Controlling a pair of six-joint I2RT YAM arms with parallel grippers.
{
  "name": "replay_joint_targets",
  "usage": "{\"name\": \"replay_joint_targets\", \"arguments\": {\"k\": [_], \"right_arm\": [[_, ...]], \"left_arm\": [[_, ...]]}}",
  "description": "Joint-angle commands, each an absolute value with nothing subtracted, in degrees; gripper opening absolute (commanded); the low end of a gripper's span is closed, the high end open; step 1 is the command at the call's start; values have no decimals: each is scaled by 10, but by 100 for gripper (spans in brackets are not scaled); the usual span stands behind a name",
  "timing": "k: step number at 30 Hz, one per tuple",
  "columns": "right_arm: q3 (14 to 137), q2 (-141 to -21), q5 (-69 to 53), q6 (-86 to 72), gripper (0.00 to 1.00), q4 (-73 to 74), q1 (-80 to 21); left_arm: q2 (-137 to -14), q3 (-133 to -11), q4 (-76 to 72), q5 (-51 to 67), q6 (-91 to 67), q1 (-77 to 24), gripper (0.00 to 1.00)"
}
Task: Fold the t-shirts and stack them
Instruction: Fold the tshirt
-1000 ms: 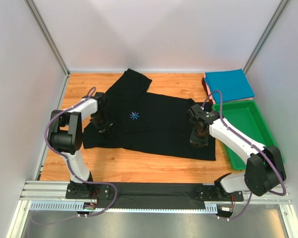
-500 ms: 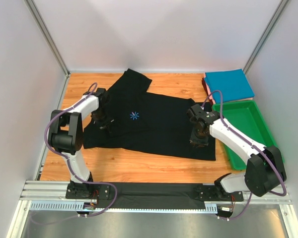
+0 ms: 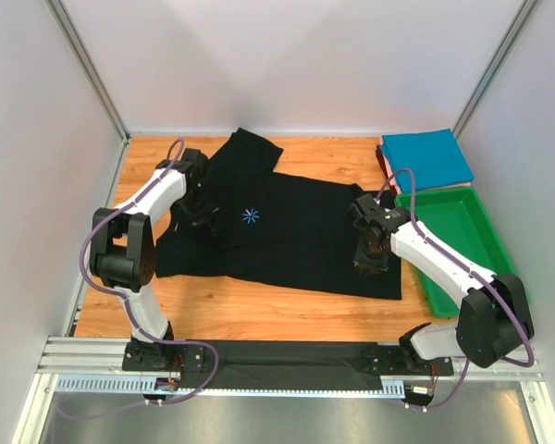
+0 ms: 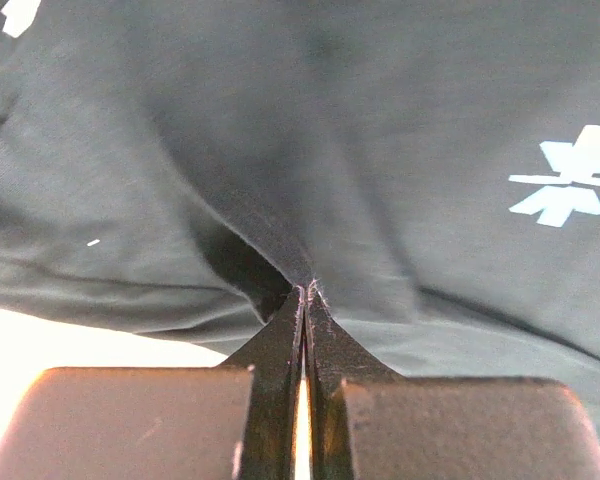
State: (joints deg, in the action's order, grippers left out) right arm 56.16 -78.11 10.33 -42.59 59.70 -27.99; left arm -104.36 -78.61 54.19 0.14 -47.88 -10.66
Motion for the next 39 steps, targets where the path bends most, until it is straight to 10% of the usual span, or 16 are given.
{"name": "replay_joint_targets", "arguments": {"k": [1,27,31,39], "right_arm": [[568,-766,104,-422,21,587,-282],[620,-823,70,-401,22,574,-282],[665,-843,10,-377,25,495,-282],[901,-1050,-126,-317,32,381,-312]], "left_arm": [[-1049,-840,519,15,-454,-127,0],[-1261,-1113,489,92,-281,-199,0],[-1260,-1157,546,62,-272,-187,32],[-1218,-1188,626,1,-276,-96,40]]}}
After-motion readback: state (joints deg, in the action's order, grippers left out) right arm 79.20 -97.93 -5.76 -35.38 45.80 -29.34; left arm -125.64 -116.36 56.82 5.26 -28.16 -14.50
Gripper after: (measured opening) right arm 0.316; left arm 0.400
